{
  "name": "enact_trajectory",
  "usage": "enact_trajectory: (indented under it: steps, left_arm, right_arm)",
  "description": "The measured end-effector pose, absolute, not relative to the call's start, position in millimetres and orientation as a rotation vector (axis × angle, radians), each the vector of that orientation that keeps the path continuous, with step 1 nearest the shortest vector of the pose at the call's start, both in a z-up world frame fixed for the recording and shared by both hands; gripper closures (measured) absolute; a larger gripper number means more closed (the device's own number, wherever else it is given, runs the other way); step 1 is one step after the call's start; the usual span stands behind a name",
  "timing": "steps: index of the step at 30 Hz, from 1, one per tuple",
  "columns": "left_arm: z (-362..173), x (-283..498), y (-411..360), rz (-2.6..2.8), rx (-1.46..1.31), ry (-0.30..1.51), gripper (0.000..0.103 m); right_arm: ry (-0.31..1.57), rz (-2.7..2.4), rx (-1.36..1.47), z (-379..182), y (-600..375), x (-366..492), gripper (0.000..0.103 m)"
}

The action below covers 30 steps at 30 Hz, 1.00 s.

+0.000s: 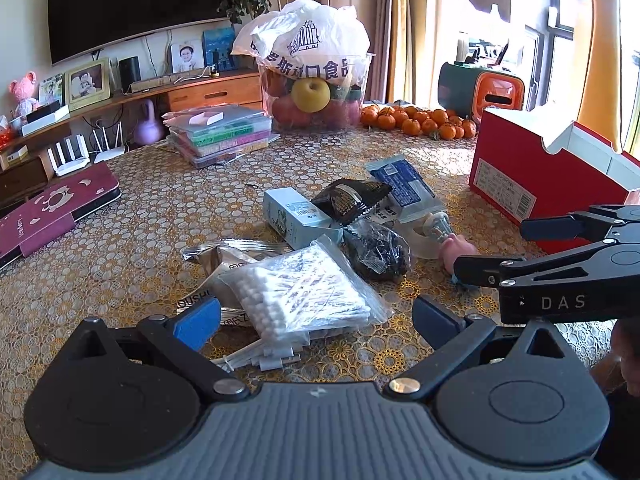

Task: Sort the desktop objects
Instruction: 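Move the left tool toward the cotton swab bag while the right tool approaches the pink pig figurine, then close the left tool on the cotton swab bag while the right tool grasps the pink pig figurine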

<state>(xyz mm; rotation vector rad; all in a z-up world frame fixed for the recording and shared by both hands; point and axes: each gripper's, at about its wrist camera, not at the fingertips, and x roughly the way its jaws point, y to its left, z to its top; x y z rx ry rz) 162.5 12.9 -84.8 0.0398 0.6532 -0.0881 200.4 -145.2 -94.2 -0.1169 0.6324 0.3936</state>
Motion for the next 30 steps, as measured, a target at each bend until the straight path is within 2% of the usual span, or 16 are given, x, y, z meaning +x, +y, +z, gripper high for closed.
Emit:
enact_trajectory:
  steps: [9, 12, 18, 24, 26, 30]
  left_arm:
    - [-95, 176, 14, -0.078, 0.024, 0.678, 0.004]
    - [-97, 178, 13, -0.083, 0.018, 0.683, 0.009]
    - [-99, 182, 14, -0.084, -0.001, 0.687, 0.016]
    - [-99, 186, 13, -0.086, -0.011, 0.691, 0.027]
    - [-99, 187, 14, -0.084, -0.018, 0.690, 0.036]
    - [-96, 188, 17, -0.081, -0.058, 0.684, 0.047]
  right_arm:
    - [0.662, 0.401, -0.105, -105, -138, 213, 0.023]
    - [0.670, 0.414, -0.104, -107, -136, 215, 0.030]
    - [0.681, 0.420, -0.093, -110, -135, 219, 0.035]
    - [0.690, 0.418, -0.092, -114, -133, 221, 0.040]
    - [0.696, 0.415, -0.087, -115, -133, 221, 0.044]
    - [0.697, 0.410, -0.081, -115, -136, 221, 0.047]
